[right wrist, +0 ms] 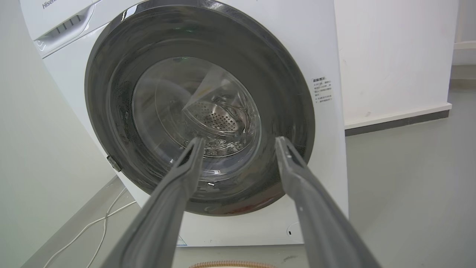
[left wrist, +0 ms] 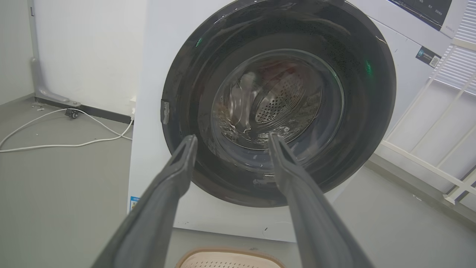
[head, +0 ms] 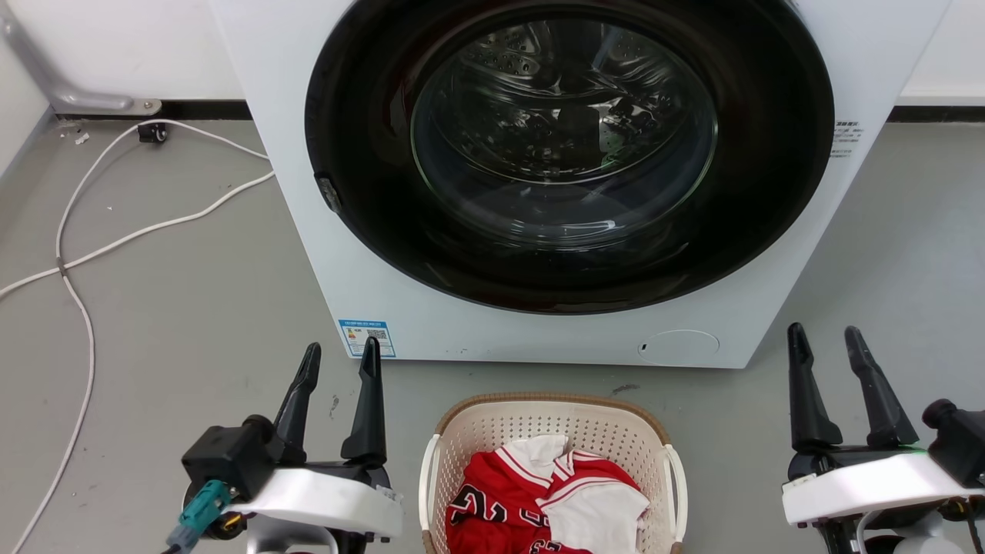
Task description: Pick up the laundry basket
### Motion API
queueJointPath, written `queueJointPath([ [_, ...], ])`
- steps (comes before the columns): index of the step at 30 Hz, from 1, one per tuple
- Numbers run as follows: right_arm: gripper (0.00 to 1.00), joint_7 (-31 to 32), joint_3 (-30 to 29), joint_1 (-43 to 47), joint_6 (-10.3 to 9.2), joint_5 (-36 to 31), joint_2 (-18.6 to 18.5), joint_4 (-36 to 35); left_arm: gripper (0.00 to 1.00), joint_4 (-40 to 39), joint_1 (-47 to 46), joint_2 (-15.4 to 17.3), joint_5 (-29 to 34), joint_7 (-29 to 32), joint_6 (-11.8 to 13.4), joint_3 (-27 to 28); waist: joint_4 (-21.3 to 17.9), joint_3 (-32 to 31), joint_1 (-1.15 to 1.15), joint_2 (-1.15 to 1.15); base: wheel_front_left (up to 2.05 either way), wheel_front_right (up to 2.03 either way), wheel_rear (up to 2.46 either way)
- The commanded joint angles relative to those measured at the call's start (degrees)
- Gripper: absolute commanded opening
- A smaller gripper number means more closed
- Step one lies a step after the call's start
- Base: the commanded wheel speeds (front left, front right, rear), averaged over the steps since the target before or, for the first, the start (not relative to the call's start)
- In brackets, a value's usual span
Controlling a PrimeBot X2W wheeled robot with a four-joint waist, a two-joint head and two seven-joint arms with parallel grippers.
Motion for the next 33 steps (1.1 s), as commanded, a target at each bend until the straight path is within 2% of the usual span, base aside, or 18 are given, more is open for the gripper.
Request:
queueJointPath([
  [1, 1.0, -0.7, 0.2, -0.2, 0.0, -2.5, -0.1, -0.2, 1.0, -0.7, -0.6, 0.6, 1.9, -0.7, 1.3, -0.8, 0.0, 0.2, 0.0, 0.0, 0.0, 0.0, 0.0],
  [12, 1.0, -2.2, -0.8, 0.4, 0.0, -8.8, -0.1, 0.5, 1.0, 1.5, -1.3, 3.6, 8.4, -2.2, 4.4, -6.8, 0.0, 0.6, 0.0, 0.0, 0.0, 0.0, 0.0],
  [24, 1.0, -3.5, 0.5, 1.9, -0.01, -12.0, 0.0, 3.6, 1.0, 3.2, -0.4, 4.9, 12.3, -3.6, 6.8, -10.3, 0.0, 0.1, 0.0, 0.0, 0.0, 0.0, 0.0],
  [33, 1.0, -4.5, 0.8, 1.9, -0.01, -16.6, 0.0, 4.5, 1.0, 4.9, 0.7, 3.7, 14.1, -4.6, 5.5, -9.6, -0.1, 0.2, 0.0, 0.0, 0.0, 0.0, 0.0],
])
